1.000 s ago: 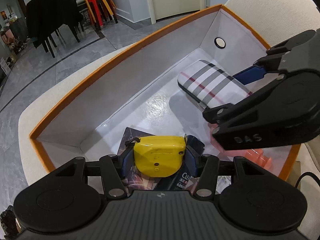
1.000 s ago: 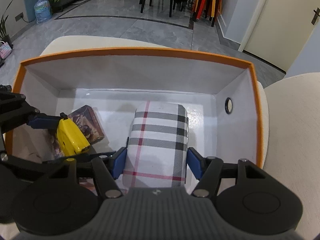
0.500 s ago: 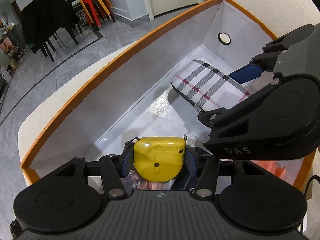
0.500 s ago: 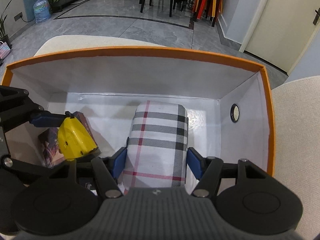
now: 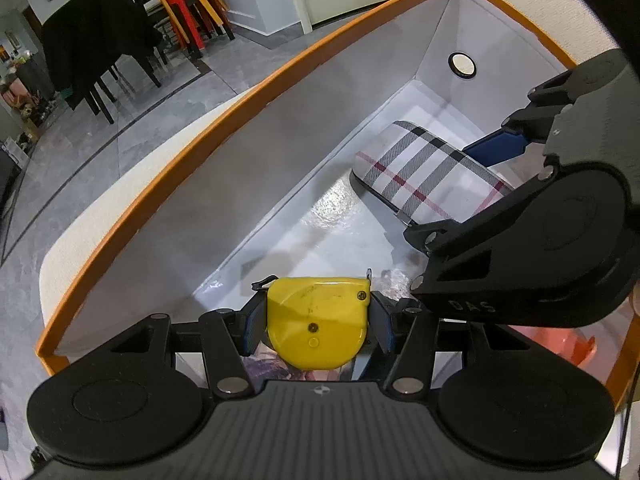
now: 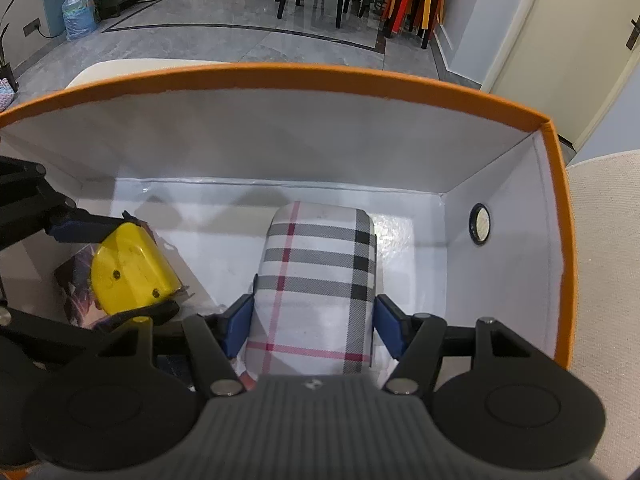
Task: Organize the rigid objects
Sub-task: 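Lower the plaid case and tape measure into the shoebox and open both tools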
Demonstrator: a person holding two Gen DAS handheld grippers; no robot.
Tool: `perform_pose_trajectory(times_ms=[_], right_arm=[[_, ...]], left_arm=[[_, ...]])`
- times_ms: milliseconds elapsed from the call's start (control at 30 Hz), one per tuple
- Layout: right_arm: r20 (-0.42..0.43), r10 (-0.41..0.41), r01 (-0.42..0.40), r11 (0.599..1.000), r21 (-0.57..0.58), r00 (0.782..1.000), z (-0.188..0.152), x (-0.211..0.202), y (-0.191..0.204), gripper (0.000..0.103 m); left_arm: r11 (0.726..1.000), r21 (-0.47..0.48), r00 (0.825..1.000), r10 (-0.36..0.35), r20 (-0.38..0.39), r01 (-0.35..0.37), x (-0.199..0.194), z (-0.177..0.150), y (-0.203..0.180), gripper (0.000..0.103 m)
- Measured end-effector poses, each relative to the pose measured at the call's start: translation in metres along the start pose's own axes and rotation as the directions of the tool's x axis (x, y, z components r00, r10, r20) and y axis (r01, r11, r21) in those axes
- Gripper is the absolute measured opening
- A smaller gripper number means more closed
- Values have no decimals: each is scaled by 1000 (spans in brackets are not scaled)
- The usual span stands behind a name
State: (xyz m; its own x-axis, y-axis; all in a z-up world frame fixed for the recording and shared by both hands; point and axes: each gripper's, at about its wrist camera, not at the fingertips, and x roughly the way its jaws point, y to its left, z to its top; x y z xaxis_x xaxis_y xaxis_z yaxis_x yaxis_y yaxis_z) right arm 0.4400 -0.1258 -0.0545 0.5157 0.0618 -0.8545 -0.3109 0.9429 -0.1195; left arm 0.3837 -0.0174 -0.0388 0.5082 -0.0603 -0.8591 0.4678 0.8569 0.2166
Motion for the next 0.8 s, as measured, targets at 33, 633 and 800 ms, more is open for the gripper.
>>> perform_pose_trajectory(times_ms=[33, 633, 800], right_arm=[[0, -3, 3, 1000, -1, 1000, 0, 1, 0, 64], [11, -12, 12, 1000, -6, 1000, -4, -1, 0, 70], [26, -7, 7, 1000, 1, 1000, -10, -13, -3, 76]], left_arm=[[1000, 6, 1000, 6, 0, -6, 0, 1, -1, 61], [991, 95, 995, 99, 3, -99, -2, -3, -21, 88], [983, 130, 992, 125, 34, -128, -15, -2, -24, 90]])
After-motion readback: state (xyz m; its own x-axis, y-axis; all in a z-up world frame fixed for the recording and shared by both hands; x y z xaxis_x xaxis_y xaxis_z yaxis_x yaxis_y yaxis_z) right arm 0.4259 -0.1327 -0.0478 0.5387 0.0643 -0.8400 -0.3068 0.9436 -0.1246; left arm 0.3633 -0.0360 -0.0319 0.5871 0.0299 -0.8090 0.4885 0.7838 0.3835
